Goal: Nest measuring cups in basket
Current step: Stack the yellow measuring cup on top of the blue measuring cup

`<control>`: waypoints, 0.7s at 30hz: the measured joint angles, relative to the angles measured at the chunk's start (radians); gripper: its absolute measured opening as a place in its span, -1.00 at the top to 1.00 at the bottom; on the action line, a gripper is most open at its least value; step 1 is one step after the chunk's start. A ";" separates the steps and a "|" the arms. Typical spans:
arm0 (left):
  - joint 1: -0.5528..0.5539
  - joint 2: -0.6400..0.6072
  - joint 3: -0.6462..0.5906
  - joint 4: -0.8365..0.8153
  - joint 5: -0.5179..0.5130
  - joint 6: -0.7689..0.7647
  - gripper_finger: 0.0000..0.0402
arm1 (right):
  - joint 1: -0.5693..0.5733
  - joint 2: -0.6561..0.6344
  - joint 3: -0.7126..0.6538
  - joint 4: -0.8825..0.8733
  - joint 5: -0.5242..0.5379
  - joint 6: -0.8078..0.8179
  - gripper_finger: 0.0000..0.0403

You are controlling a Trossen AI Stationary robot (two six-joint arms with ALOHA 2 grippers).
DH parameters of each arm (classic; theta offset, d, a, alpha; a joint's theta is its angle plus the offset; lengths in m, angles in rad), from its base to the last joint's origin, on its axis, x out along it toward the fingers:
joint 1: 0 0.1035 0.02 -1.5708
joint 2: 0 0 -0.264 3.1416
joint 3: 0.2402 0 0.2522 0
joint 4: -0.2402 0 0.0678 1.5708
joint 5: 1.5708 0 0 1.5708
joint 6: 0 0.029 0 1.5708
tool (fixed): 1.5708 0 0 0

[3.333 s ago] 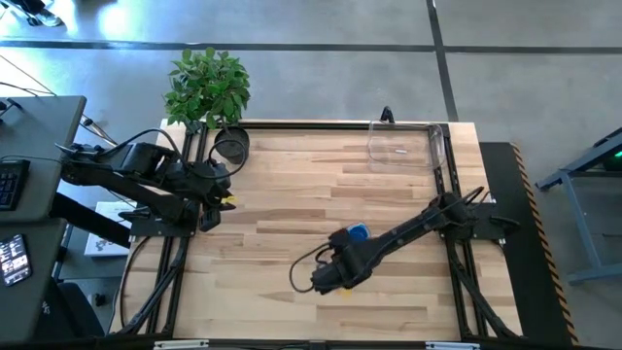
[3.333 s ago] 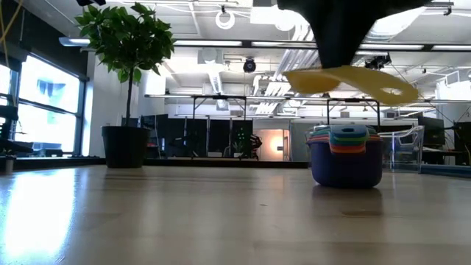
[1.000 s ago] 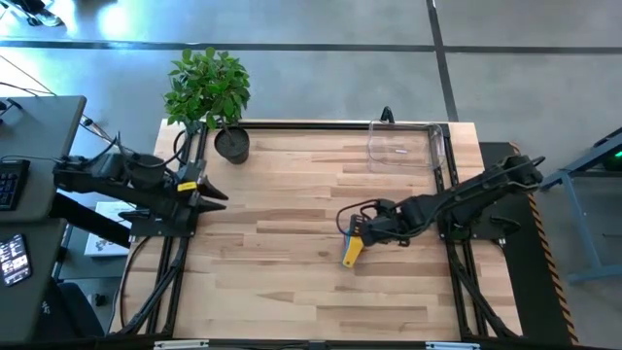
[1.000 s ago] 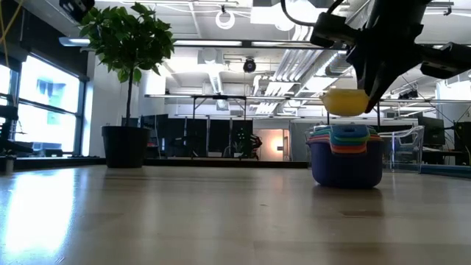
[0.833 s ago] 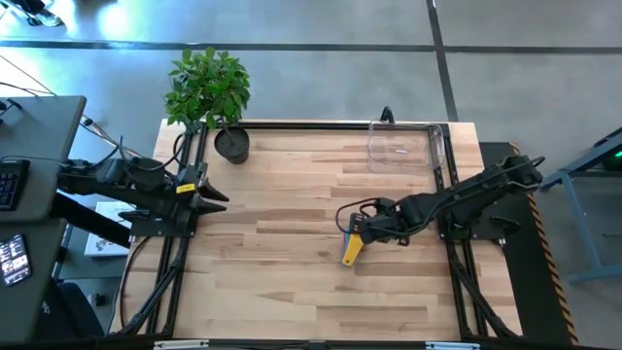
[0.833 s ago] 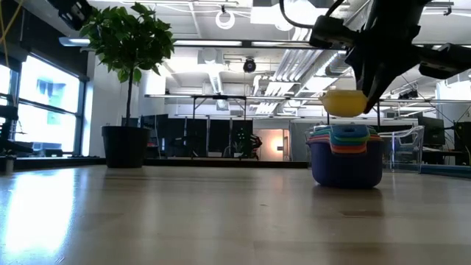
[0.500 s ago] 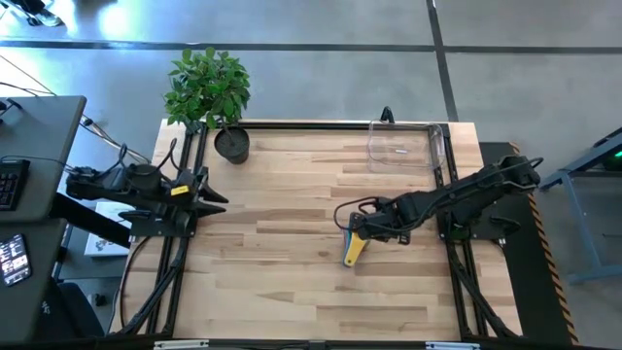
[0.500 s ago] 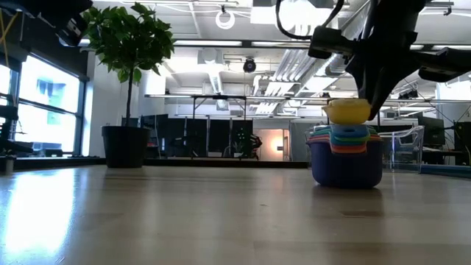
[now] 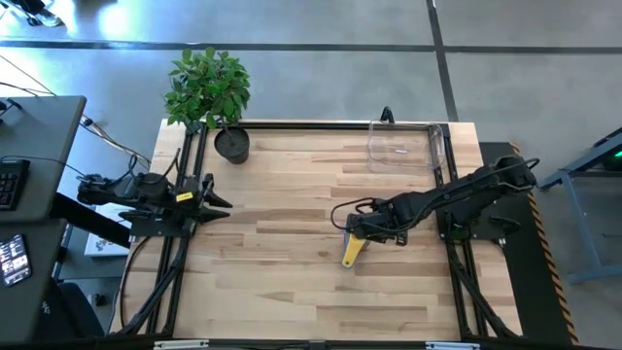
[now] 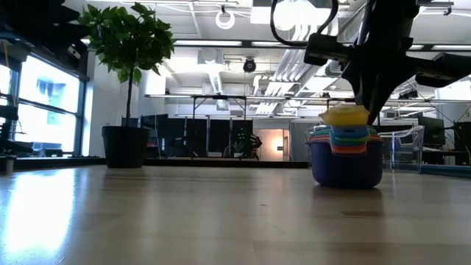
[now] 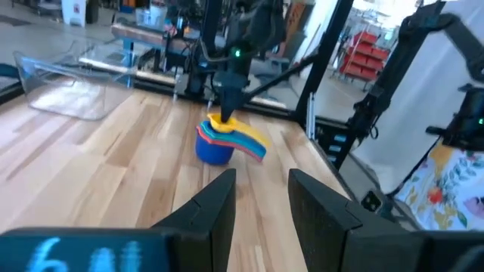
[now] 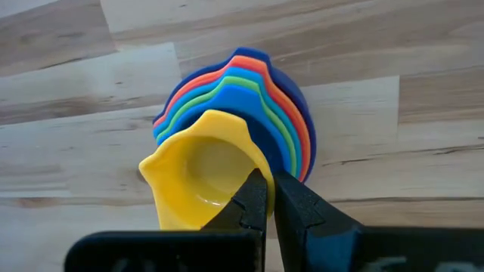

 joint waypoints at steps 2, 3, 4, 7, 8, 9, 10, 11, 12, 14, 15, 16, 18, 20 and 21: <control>0.000 0.000 -0.031 0.039 -0.006 -0.001 0.44 | 0.000 0.006 0.000 0.001 -0.001 -0.001 1.00; 0.001 -0.001 -0.045 0.035 -0.005 -0.003 0.44 | 0.000 0.008 0.000 0.001 -0.002 -0.001 1.00; 0.001 0.001 -0.058 0.044 -0.004 -0.004 0.44 | 0.000 0.008 0.000 0.001 -0.004 -0.001 1.00; 0.001 -0.002 -0.100 0.093 -0.003 -0.011 0.44 | 0.000 0.010 0.000 0.004 -0.004 -0.001 0.97; 0.001 -0.002 -0.114 0.092 -0.007 -0.012 0.44 | 0.000 0.010 0.000 0.005 -0.004 -0.002 0.95; 0.001 -0.001 -0.122 0.090 -0.008 -0.019 0.44 | 0.000 0.010 0.000 0.005 -0.005 -0.009 0.93; 0.001 -0.001 -0.127 0.097 -0.012 -0.020 0.44 | 0.000 0.010 0.000 0.006 -0.005 -0.013 0.89; 0.001 -0.002 -0.133 0.102 -0.017 -0.021 0.44 | 0.000 0.010 0.000 0.005 -0.005 -0.019 0.86; 0.001 -0.002 -0.138 0.102 -0.018 -0.022 0.44 | 0.000 0.010 0.000 0.005 -0.007 -0.024 0.82; 0.001 -0.002 -0.149 0.098 -0.018 -0.028 0.44 | 0.000 0.010 0.000 0.006 -0.008 -0.026 0.73; 0.001 -0.002 -0.152 0.099 -0.018 -0.030 0.44 | 0.000 0.010 0.000 0.006 -0.005 -0.025 0.70; 0.001 -0.002 -0.156 0.101 -0.018 -0.032 0.44 | 0.000 0.010 0.000 0.006 0.000 -0.025 0.66; 0.001 -0.002 -0.161 0.100 -0.018 -0.037 0.44 | 0.000 0.010 0.000 0.006 0.003 -0.027 0.61; 0.001 -0.002 -0.164 0.099 -0.012 -0.027 0.44 | 0.000 0.010 0.000 0.006 -0.001 -0.027 0.58; 0.001 -0.002 -0.164 0.100 -0.010 -0.017 0.44 | 0.000 0.010 0.000 0.006 -0.003 -0.027 0.58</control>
